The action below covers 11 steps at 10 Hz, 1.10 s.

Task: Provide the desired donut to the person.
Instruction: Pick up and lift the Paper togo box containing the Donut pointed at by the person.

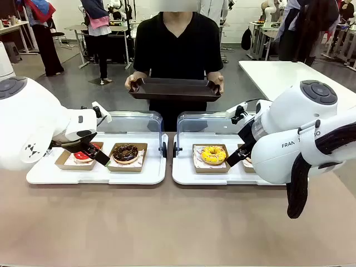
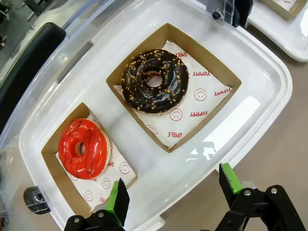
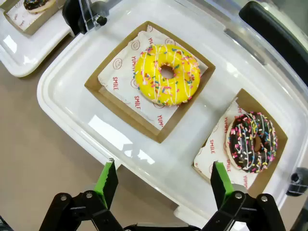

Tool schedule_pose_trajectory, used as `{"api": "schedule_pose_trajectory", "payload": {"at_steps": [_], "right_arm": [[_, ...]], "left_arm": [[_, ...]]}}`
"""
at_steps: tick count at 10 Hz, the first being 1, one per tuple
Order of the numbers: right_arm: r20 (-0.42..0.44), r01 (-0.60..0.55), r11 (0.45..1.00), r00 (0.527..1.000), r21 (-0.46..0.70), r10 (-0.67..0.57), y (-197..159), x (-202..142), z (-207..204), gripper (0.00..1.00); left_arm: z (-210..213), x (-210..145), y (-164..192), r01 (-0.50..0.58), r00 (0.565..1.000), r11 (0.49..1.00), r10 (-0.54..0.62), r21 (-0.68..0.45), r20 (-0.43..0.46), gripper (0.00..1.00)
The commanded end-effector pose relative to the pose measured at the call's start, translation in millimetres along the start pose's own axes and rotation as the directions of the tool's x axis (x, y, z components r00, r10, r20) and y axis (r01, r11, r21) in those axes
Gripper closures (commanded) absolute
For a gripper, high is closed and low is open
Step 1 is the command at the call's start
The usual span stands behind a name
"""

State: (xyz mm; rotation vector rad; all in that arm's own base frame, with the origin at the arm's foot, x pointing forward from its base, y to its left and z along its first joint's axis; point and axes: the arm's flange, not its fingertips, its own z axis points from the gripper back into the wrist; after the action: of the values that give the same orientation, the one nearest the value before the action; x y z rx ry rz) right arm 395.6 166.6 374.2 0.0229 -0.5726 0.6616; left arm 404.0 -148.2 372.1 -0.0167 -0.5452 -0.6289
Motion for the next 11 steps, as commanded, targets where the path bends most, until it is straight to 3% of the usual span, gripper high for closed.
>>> {"api": "schedule_pose_trajectory", "payload": {"at_steps": [1,11], "right_arm": [[0.0,0.0,1.0,1.0,0.0,0.0,0.0,0.0,0.0,0.0],[0.0,0.0,1.0,1.0,0.0,0.0,0.0,0.0,0.0,0.0]], "left_arm": [[0.0,0.0,-0.1,0.0,1.0,1.0,0.0,0.0,0.0,0.0],[0.0,0.0,-0.1,0.0,1.0,1.0,0.0,0.0,0.0,0.0]]}}
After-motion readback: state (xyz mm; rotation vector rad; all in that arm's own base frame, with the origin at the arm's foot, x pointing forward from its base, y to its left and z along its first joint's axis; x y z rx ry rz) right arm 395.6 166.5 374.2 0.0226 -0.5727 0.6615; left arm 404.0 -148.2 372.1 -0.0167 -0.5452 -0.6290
